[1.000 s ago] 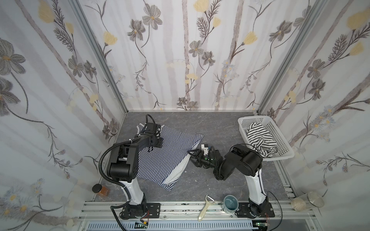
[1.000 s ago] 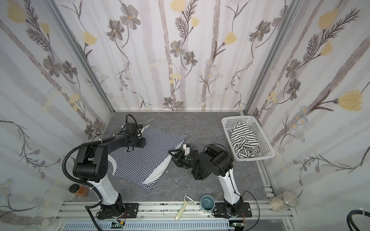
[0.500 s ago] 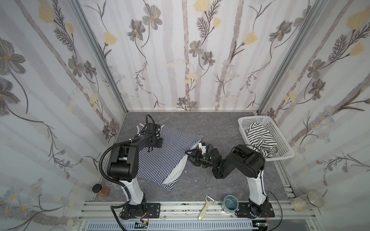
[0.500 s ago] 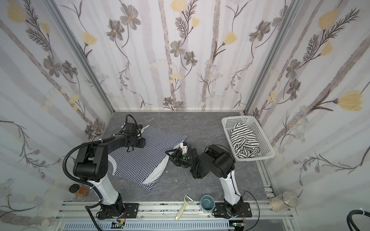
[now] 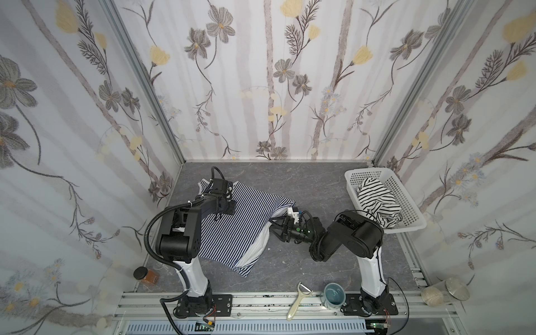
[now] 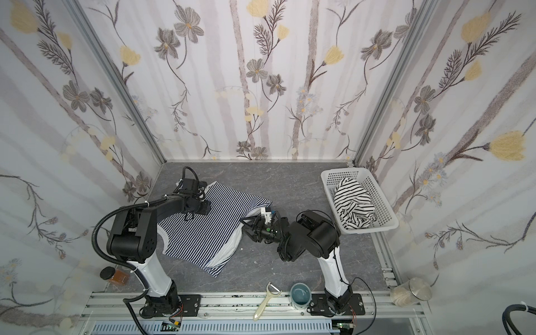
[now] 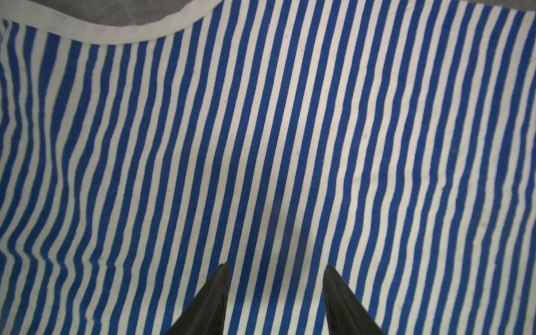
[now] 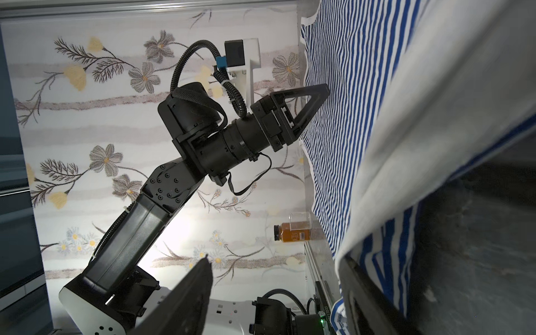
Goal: Fold and stack the tank tops
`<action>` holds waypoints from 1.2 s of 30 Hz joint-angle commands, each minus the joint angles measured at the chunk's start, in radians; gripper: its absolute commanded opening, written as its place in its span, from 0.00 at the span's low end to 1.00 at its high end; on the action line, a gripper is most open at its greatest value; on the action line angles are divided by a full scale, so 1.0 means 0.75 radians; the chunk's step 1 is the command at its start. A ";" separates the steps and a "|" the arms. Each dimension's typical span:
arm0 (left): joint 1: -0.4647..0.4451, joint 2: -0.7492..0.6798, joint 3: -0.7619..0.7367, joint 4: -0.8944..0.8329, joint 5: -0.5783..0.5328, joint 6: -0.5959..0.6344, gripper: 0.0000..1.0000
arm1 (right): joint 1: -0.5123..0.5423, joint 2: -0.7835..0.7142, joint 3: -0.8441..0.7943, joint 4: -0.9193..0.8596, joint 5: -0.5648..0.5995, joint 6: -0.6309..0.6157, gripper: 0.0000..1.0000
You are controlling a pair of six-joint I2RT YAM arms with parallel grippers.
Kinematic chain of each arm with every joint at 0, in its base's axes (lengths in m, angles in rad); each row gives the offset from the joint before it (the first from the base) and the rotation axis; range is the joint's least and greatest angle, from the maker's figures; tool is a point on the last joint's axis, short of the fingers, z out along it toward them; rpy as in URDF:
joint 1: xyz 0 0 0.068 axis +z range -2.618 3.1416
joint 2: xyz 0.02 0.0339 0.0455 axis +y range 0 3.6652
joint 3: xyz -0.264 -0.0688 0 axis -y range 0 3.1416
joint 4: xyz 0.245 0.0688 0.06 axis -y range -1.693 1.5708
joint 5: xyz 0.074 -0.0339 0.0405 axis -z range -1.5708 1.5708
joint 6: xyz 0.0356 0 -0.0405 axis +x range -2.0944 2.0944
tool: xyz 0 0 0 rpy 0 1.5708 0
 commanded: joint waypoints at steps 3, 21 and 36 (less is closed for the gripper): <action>0.007 -0.008 -0.003 0.012 -0.010 -0.015 0.54 | -0.047 -0.147 -0.108 0.210 -0.003 -0.051 0.70; 0.014 0.013 0.017 0.014 -0.040 0.005 0.54 | -0.033 -0.311 0.459 -1.712 0.109 -0.786 0.71; 0.011 0.084 0.067 0.009 -0.035 0.012 0.54 | -0.105 -0.170 0.702 -2.200 0.266 -0.990 0.69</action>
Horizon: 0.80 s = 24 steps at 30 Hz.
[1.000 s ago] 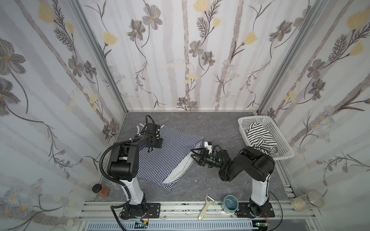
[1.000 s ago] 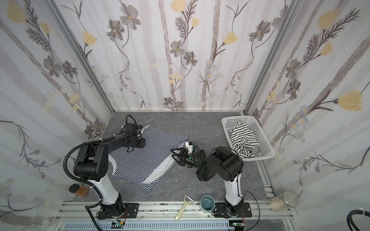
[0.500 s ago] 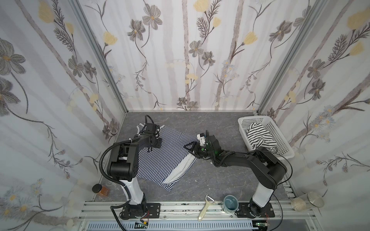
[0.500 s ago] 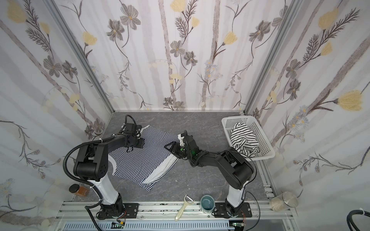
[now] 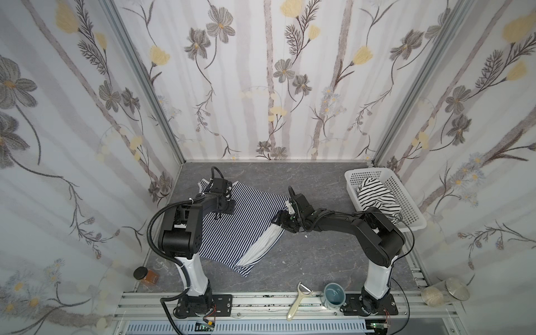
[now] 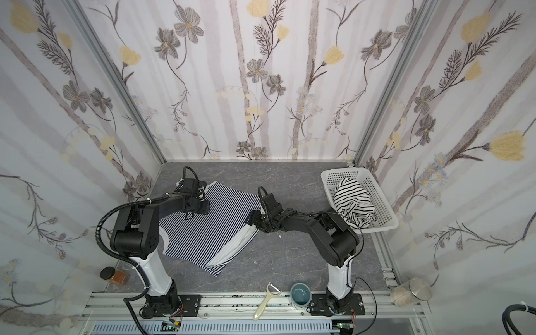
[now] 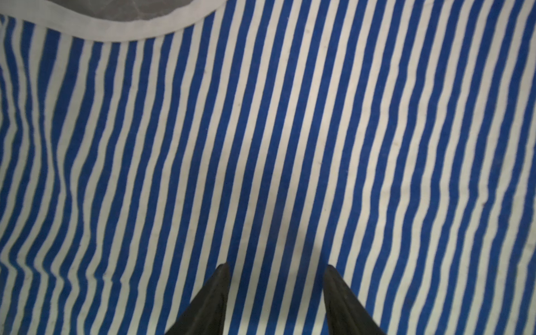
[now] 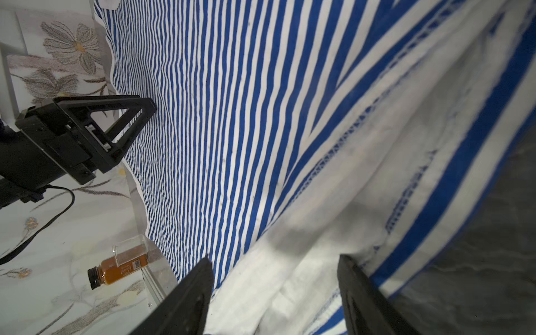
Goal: Fold and stack the tank tops
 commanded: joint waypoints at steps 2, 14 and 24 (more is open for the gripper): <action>-0.006 0.026 0.029 0.006 0.008 0.006 0.54 | -0.053 0.051 0.080 -0.258 0.123 -0.115 0.68; -0.144 0.148 0.149 -0.010 0.000 0.008 0.54 | -0.365 0.262 0.507 -0.654 0.199 -0.388 0.68; -0.253 0.219 0.255 -0.040 -0.014 0.000 0.55 | -0.392 0.283 1.039 -1.032 0.438 -0.550 0.68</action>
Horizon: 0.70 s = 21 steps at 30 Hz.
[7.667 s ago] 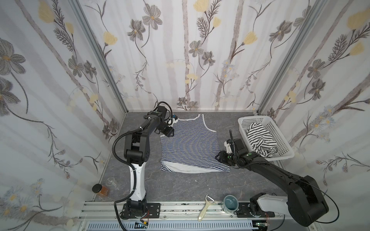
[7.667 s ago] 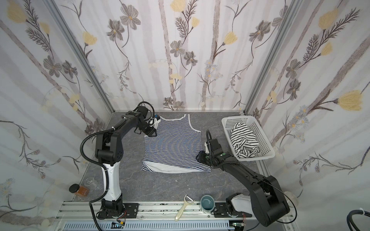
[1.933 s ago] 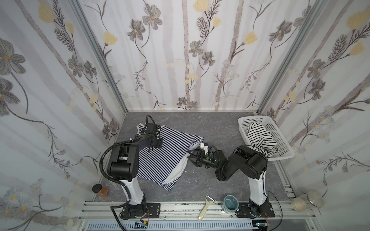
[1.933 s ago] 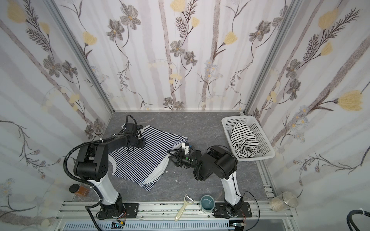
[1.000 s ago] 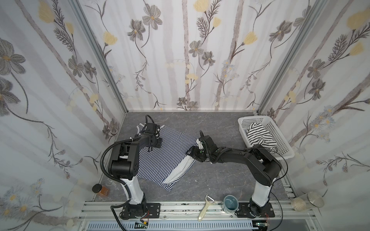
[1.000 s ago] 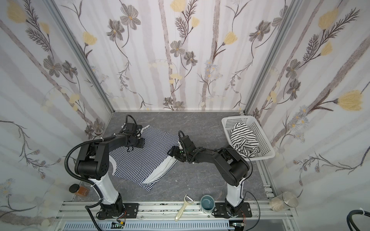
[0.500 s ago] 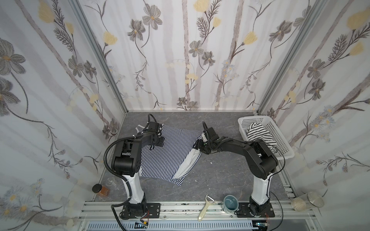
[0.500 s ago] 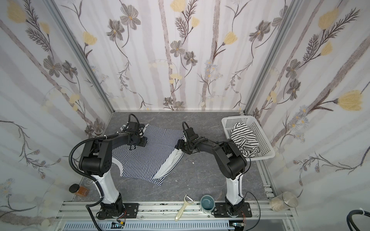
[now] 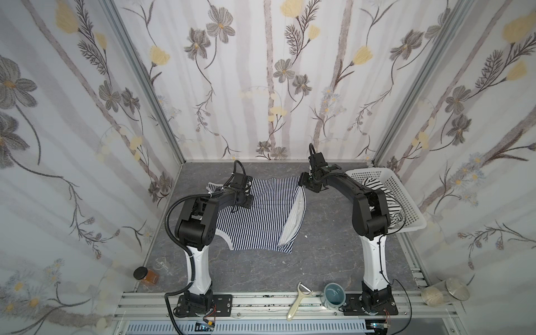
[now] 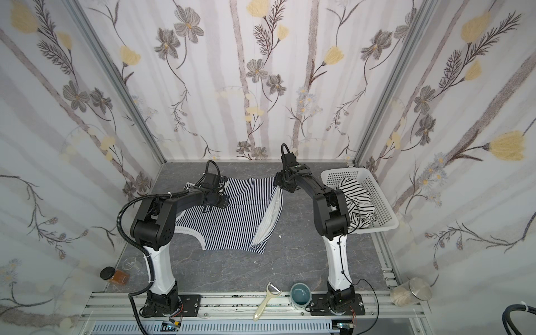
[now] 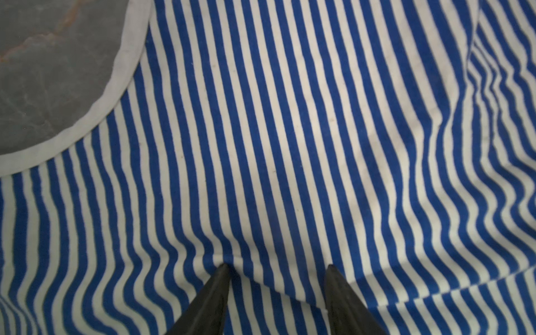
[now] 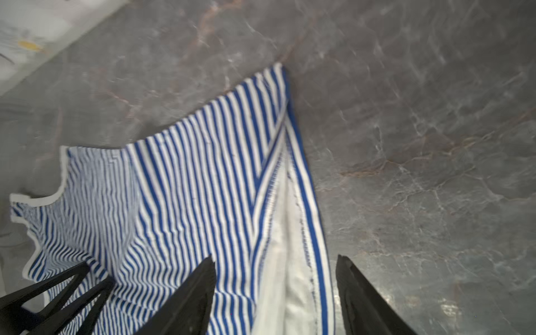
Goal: Fold and stack the tank tops
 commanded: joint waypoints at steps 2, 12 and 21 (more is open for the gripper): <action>-0.005 0.008 0.000 -0.078 -0.026 0.001 0.55 | 0.106 -0.214 -0.186 -0.111 0.121 -0.079 0.68; 0.015 -0.036 -0.047 -0.074 -0.023 -0.017 0.54 | 0.595 -0.551 -0.664 -0.107 0.385 0.078 0.64; 0.057 -0.041 -0.058 -0.074 -0.028 -0.037 0.55 | 0.917 -0.429 -0.548 -0.277 0.452 0.139 0.57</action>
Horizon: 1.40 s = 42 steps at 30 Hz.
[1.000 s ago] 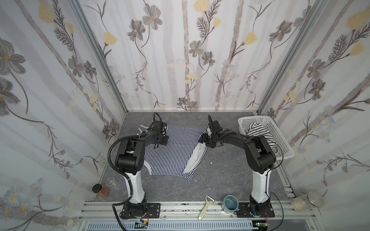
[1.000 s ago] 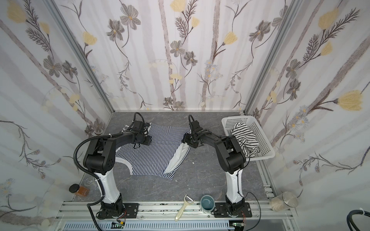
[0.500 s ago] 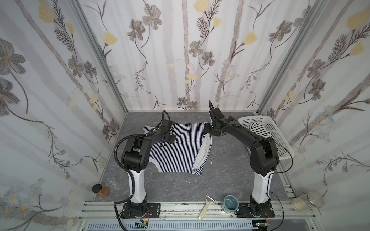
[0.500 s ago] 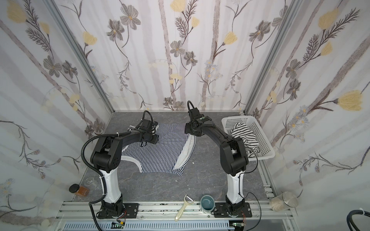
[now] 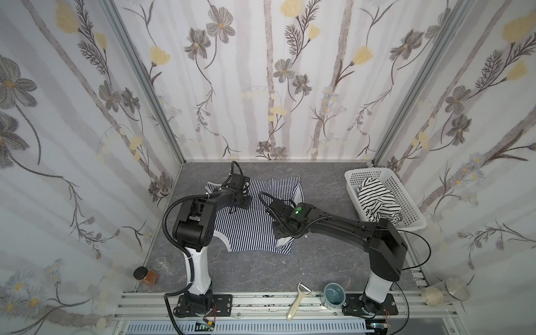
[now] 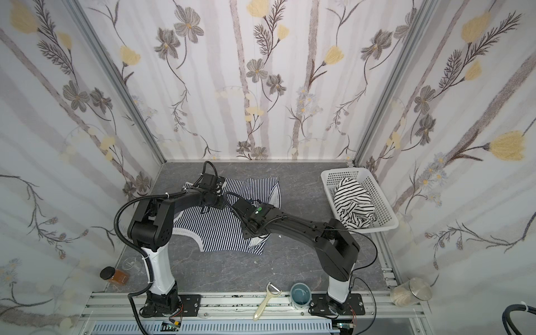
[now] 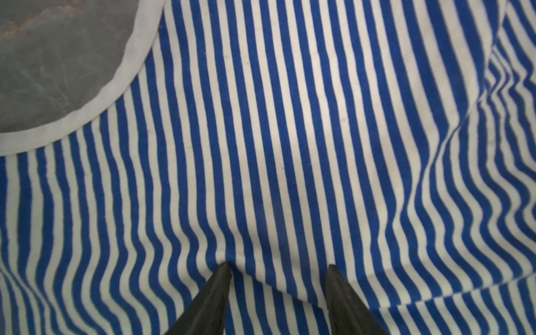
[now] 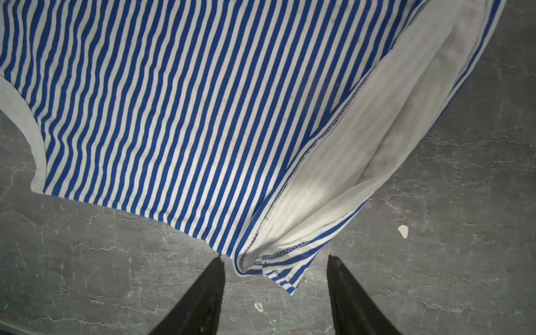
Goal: Fold and stack the tank tops
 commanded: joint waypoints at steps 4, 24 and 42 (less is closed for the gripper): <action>0.023 -0.014 -0.029 -0.066 -0.005 -0.017 0.55 | 0.108 0.108 0.093 -0.099 0.087 0.024 0.54; 0.026 -0.018 -0.020 -0.065 0.015 -0.046 0.54 | 0.175 0.287 0.208 -0.175 0.126 -0.045 0.44; 0.026 -0.015 0.001 -0.065 0.014 -0.050 0.55 | 0.159 0.316 0.165 -0.129 0.092 -0.060 0.35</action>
